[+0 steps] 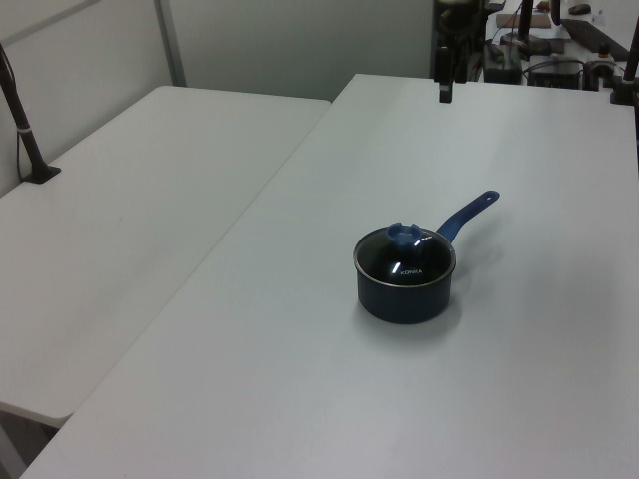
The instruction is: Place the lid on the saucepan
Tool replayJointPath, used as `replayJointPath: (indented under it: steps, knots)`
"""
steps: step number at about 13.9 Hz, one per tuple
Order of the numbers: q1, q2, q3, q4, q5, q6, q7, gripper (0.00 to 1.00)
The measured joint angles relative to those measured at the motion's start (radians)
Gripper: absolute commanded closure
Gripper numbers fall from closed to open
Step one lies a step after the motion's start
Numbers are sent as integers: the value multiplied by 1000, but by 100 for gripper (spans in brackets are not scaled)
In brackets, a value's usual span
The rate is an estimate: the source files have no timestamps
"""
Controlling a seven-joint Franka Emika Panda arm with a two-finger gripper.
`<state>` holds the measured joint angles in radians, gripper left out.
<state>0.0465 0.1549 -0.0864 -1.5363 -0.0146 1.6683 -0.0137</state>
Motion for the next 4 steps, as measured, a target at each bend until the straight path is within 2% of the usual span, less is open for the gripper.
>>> replayJointPath:
  steps: [4]
  knots:
    - [-6,-28,0,-22,-14,0,0,0]
